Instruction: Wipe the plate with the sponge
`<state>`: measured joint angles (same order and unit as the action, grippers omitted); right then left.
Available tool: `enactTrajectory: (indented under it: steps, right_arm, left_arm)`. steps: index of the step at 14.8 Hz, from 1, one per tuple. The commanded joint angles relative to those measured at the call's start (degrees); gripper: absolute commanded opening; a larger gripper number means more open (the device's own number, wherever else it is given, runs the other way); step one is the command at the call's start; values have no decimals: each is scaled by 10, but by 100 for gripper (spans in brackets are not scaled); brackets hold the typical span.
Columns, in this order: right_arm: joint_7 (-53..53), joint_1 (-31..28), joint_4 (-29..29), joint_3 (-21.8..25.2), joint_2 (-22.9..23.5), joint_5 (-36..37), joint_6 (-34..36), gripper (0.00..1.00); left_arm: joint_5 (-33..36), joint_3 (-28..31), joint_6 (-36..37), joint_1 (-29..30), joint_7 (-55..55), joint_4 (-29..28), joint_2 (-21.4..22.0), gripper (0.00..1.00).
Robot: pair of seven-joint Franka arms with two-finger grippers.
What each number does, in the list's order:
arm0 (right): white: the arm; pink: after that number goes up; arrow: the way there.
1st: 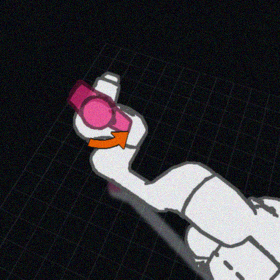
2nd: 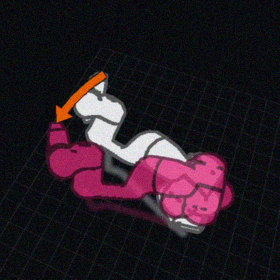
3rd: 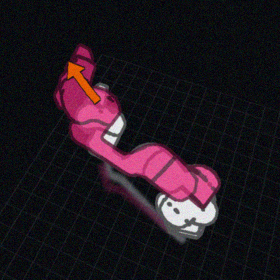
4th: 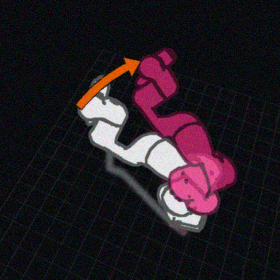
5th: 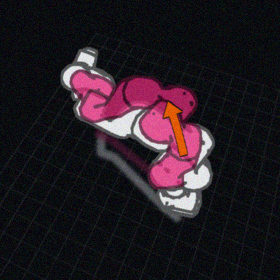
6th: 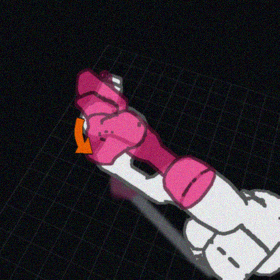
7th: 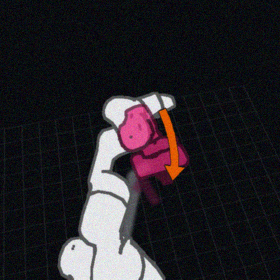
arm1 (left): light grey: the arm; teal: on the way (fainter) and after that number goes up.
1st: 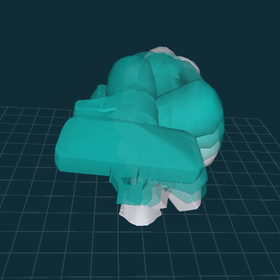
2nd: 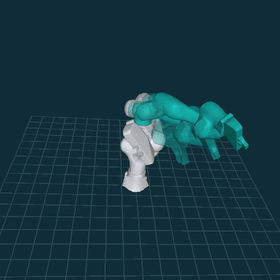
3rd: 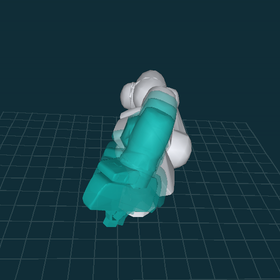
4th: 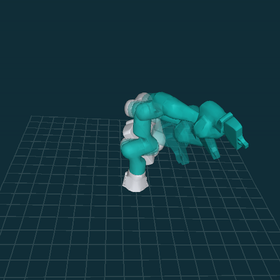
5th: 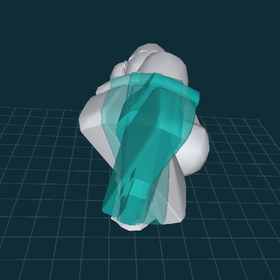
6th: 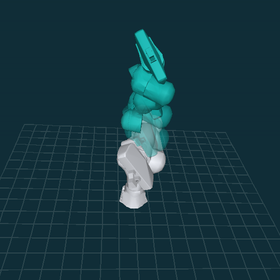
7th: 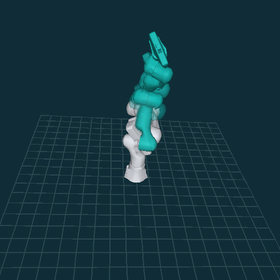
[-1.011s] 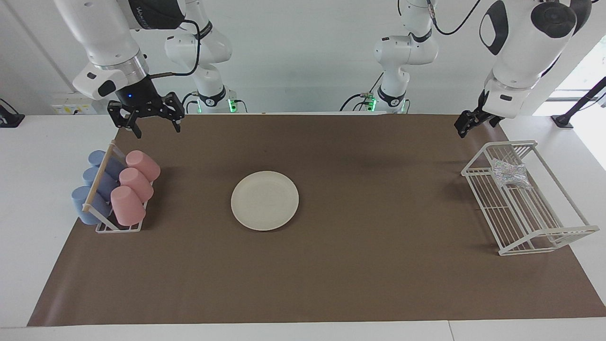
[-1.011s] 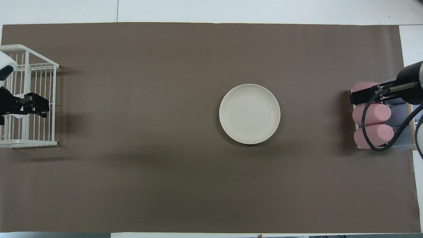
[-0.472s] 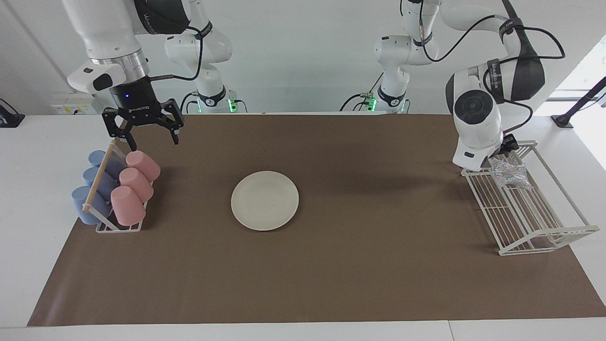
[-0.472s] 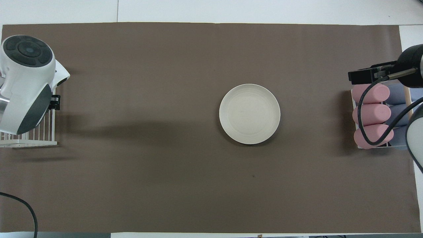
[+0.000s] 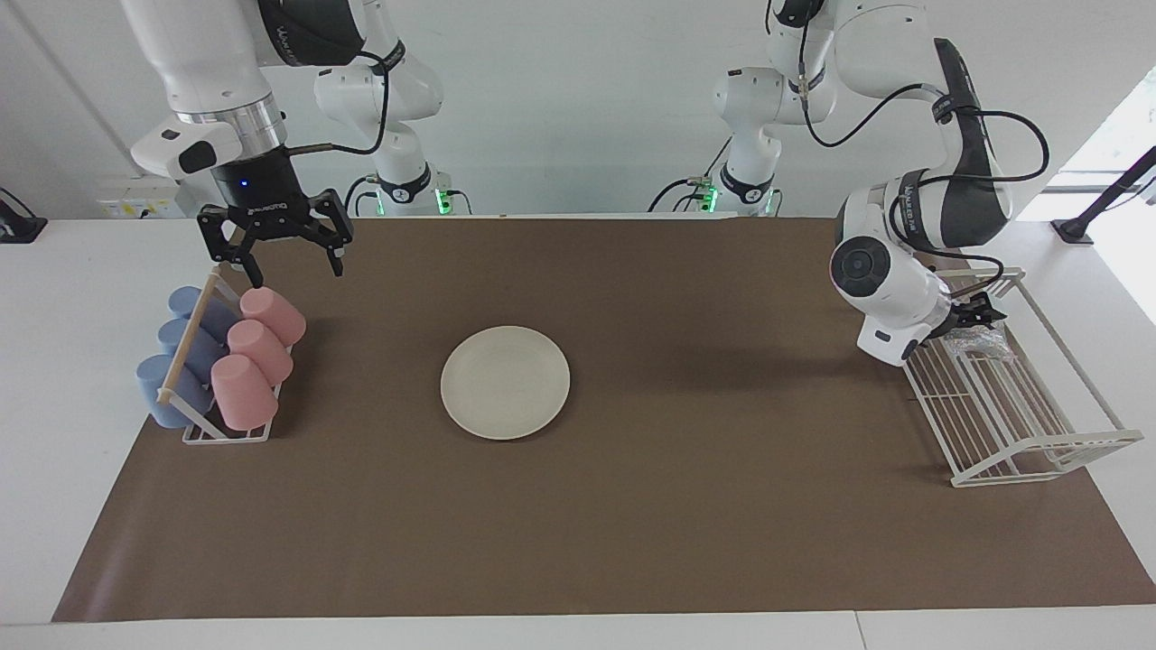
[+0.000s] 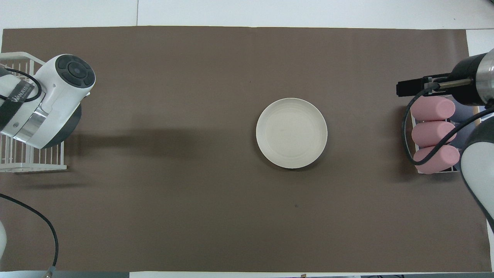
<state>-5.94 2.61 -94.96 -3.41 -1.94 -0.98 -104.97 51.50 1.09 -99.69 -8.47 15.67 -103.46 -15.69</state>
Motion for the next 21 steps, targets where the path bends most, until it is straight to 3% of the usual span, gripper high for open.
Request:
enactTrajectory:
  steps: [1, 3, 4, 9, 12, 16, 18, 21]
  right_arm:
    - [-132, -5, -14, -20, -17, -2, 56, 100]
    - [-199, -5, -14, -23, -17, -18, 71, 100]
    - [-240, -6, -14, -22, -17, -57, 72, 100]
    - [-433, -5, -20, -23, -19, -128, 73, 100]
    - [-534, -3, -22, -40, -21, -132, 101, 100]
    - [-645, 5, -15, -44, -18, -132, 98, 100]
    - [-695, 19, -21, -44, -21, -127, 96, 100]
    - [-793, 18, -19, -44, -21, -129, 99, 100]
  left_arm:
    - [11, 0, -11, 3, 1, -2, 1, 56]
    - [11, 0, -9, 3, 1, 2, 0, 10]
    - [11, 0, -9, 2, 1, 5, 0, 0]
    - [4, -1, -7, -2, 1, 9, 0, 0]
    - [-29, -4, 27, -6, -4, 45, 7, 0]
    - [-197, -7, 141, -7, -4, 169, 12, 0]
    - [-298, -3, 178, -6, -2, 200, 17, 0]
    - [-498, 7, 192, 29, 9, 209, 64, 0]
